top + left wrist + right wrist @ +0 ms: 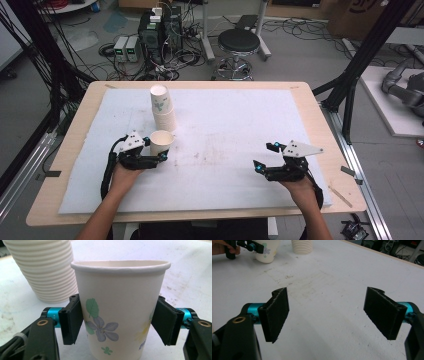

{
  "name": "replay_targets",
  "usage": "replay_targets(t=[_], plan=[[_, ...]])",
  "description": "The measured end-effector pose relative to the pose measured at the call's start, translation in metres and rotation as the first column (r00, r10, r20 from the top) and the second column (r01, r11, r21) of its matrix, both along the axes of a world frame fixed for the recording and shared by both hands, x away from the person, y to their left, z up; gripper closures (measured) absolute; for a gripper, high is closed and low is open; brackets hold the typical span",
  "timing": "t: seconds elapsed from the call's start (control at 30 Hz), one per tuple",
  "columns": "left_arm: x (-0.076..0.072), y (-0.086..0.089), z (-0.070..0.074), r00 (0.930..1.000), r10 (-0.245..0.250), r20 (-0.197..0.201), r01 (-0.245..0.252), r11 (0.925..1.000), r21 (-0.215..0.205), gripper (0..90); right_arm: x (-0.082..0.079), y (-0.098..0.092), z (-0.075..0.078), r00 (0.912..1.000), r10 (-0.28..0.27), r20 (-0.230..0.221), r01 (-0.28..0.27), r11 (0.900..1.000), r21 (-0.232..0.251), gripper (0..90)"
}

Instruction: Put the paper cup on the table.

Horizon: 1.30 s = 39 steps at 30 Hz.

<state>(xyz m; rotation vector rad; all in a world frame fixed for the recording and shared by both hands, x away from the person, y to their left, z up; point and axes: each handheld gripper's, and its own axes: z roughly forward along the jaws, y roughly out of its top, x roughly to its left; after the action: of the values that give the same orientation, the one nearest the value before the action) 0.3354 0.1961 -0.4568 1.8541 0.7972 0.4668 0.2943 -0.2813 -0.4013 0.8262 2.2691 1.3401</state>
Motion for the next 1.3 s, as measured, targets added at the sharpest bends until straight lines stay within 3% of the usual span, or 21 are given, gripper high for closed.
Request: replay_targets(t=[0.47,0.7,0.87,1.03,1.13,1.23,1.3], plan=[[-0.011,0.005,-0.002,0.9989,0.016,-0.043,-0.014,0.998,0.061,29.4,0.0,-0.002,0.0,1.0,-0.004,-0.006,0.004,1.0,-0.006,20.8],[-0.023,0.014,0.0,0.9969,0.032,-0.072,-0.03,0.9991,0.03,20.1,0.001,-0.001,-0.001,1.0,0.003,-0.006,-0.003,1.0,-0.009,20.7],[-0.038,0.029,0.003,0.9985,0.007,-0.054,-0.007,0.9999,0.011,19.0,0.0,-0.003,-0.001,0.9999,-0.005,-0.01,0.005,1.0,-0.006,20.8],[-0.048,0.047,0.008,0.9998,-0.004,-0.02,0.003,0.9982,-0.06,19.1,0.0,-0.006,-0.001,0.9998,-0.02,-0.007,0.02,1.0,-0.007,20.7],[-0.051,0.054,0.014,0.9993,0.019,0.032,-0.014,0.9916,-0.129,19.0,0.0,-0.008,-0.001,0.9995,-0.033,-0.003,0.033,0.999,0.001,20.7],[-0.053,0.059,0.021,0.994,0.054,0.096,-0.033,0.9774,-0.209,18.8,0.001,-0.011,-0.004,0.9984,-0.054,-0.015,0.054,0.999,0.002,20.7],[-0.055,0.063,0.026,0.9866,0.081,0.142,-0.04,0.9608,-0.274,18.5,0.001,-0.013,-0.004,0.9982,-0.059,-0.011,0.059,0.998,0.0,20.8]])
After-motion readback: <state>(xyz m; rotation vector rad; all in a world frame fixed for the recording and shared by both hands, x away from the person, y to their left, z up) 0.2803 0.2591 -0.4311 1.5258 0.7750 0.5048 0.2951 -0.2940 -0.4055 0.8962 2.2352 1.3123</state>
